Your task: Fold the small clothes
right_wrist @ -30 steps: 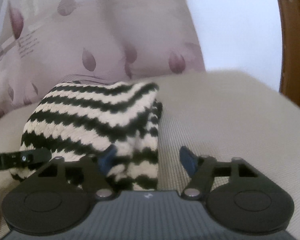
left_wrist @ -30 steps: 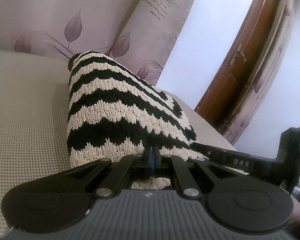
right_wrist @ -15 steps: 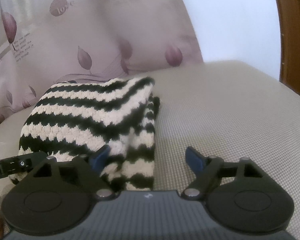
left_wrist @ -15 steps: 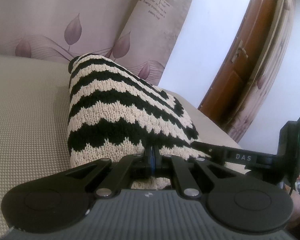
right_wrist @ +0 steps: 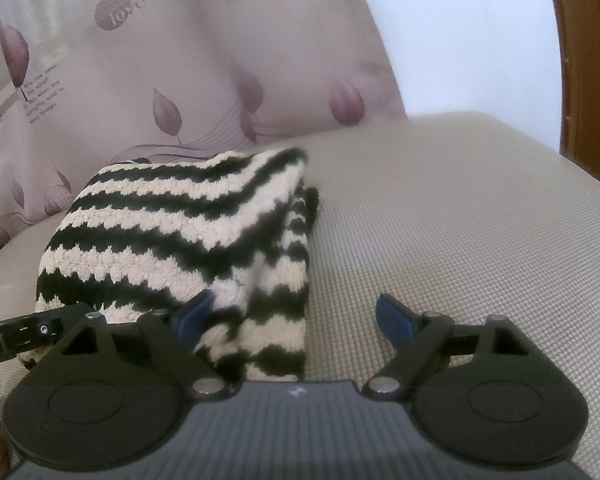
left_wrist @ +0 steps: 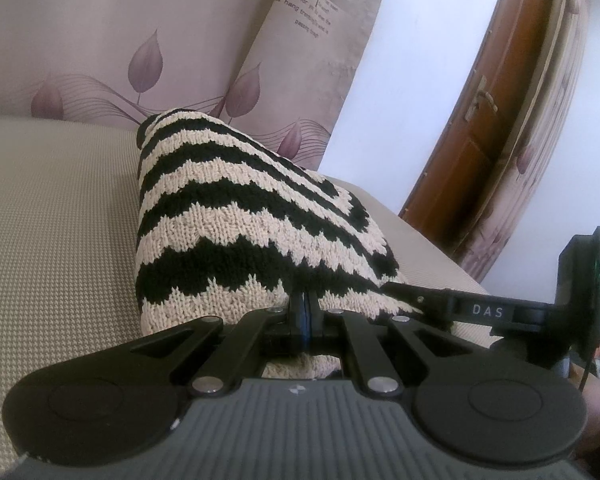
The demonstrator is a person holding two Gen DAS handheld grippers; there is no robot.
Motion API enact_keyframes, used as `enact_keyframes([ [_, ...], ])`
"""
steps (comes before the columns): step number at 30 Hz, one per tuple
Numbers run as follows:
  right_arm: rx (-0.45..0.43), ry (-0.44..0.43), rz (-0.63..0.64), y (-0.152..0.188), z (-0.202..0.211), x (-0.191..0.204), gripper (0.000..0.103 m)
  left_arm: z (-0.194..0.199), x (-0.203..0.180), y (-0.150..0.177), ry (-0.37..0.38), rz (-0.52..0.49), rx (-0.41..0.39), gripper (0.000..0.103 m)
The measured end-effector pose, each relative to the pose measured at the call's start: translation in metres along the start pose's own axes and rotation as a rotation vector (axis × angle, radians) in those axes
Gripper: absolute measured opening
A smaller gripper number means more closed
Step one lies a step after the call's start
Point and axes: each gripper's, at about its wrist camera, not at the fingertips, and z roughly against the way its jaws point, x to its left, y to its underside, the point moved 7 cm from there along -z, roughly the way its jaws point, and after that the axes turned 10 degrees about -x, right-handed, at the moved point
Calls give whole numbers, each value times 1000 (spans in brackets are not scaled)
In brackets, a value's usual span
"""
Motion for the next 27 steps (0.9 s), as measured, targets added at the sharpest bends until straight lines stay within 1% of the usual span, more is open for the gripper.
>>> enact_keyframes([
  [13, 2, 7, 1, 0, 0, -1, 91, -1, -1, 1, -6, -12, 0, 11],
  [17, 13, -12, -38, 1, -2, -4, 92, 1, -1, 1, -10, -21, 3, 11],
  [21, 13, -70, -117, -4, 8, -13, 92, 8, 1, 2, 1, -21, -1, 11],
  [24, -22, -115, -149, -5, 32, -11, 92, 19, 7, 3, 24, 3, -3, 11],
  [25, -29, -127, -152, -2, 41, -9, 92, 23, 10, 3, 26, 16, -3, 11],
  [27, -16, -147, -149, 7, 53, -5, 92, 30, 14, 4, 43, 34, -2, 11],
])
